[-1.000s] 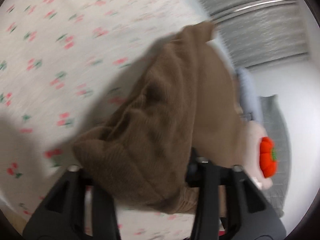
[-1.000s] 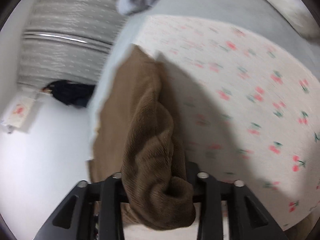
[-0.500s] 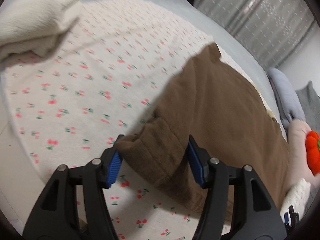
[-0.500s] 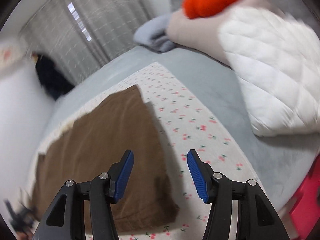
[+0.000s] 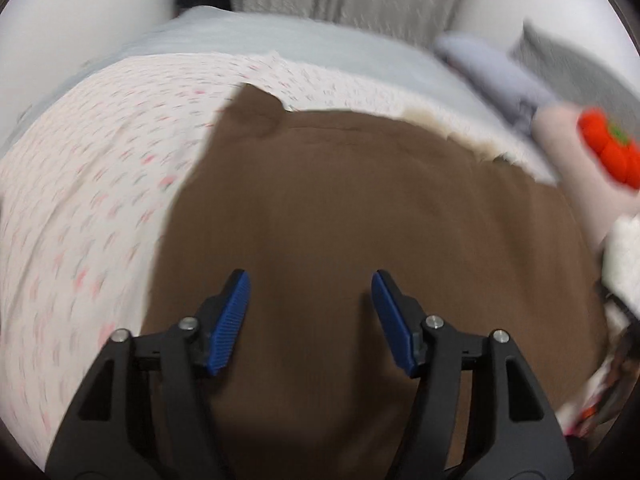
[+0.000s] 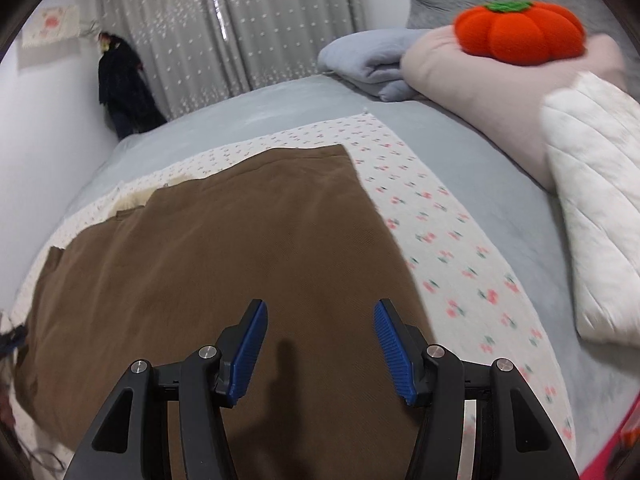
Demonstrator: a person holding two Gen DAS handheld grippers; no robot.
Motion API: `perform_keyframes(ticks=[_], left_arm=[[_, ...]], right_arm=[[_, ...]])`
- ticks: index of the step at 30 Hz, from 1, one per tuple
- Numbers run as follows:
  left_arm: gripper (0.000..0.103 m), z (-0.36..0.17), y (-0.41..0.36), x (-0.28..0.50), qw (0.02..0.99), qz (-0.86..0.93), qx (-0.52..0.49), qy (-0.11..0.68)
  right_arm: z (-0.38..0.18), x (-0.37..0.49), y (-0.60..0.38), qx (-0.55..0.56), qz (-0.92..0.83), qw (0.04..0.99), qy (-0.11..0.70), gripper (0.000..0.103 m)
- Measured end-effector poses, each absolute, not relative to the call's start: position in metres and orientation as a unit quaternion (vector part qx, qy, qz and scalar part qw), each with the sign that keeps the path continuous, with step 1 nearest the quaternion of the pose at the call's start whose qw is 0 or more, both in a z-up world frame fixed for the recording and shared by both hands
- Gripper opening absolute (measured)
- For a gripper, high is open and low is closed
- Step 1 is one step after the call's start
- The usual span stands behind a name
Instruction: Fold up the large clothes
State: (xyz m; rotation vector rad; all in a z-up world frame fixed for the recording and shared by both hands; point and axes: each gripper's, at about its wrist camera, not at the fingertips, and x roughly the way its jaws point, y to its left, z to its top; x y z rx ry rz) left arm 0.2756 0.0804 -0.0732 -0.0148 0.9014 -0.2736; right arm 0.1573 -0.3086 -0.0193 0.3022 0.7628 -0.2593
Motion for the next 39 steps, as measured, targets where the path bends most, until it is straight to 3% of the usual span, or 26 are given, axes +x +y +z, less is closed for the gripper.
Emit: perform_keyframes(ticks=[2, 8, 12, 15, 20, 24, 29, 39], left_arm=[[0.065, -0.083, 0.065, 0.318, 0.893, -0.122, 0.048, 0.43], [0.065, -0.096, 0.075, 0.408, 0.906, -0.049, 0.078, 0.414], [0.067, -0.107, 0.12, 0.438, 0.897, -0.009, -0.022, 0.442], [0.063, -0.1, 0.142, 0.433, 0.895, 0.086, 0.01, 0.437], [0.064, -0.074, 0.181, 0.386, 0.893, 0.072, -0.057, 0.44], [0.082, -0.051, 0.186, 0.332, 0.893, 0.039, -0.102, 0.438], [0.088, -0.037, 0.183, 0.253, 0.879, -0.006, -0.147, 0.454], [0.093, -0.068, 0.182, 0.148, 0.826, -0.052, -0.277, 0.487]], right_arm=[[-0.021, 0.172, -0.307, 0.135, -0.124, 0.911, 0.369, 0.057], [-0.028, 0.197, -0.309, 0.114, -0.136, 0.915, 0.362, 0.057], [-0.037, 0.2, -0.311, 0.119, -0.133, 0.912, 0.37, 0.057], [-0.035, 0.198, -0.312, 0.116, -0.13, 0.914, 0.367, 0.057], [-0.024, 0.189, -0.315, 0.125, -0.135, 0.913, 0.365, 0.058], [-0.009, 0.173, -0.312, 0.141, -0.131, 0.915, 0.354, 0.064], [0.009, 0.154, -0.297, 0.145, -0.113, 0.918, 0.352, 0.076], [0.012, 0.124, -0.265, 0.15, -0.09, 0.918, 0.355, 0.083]])
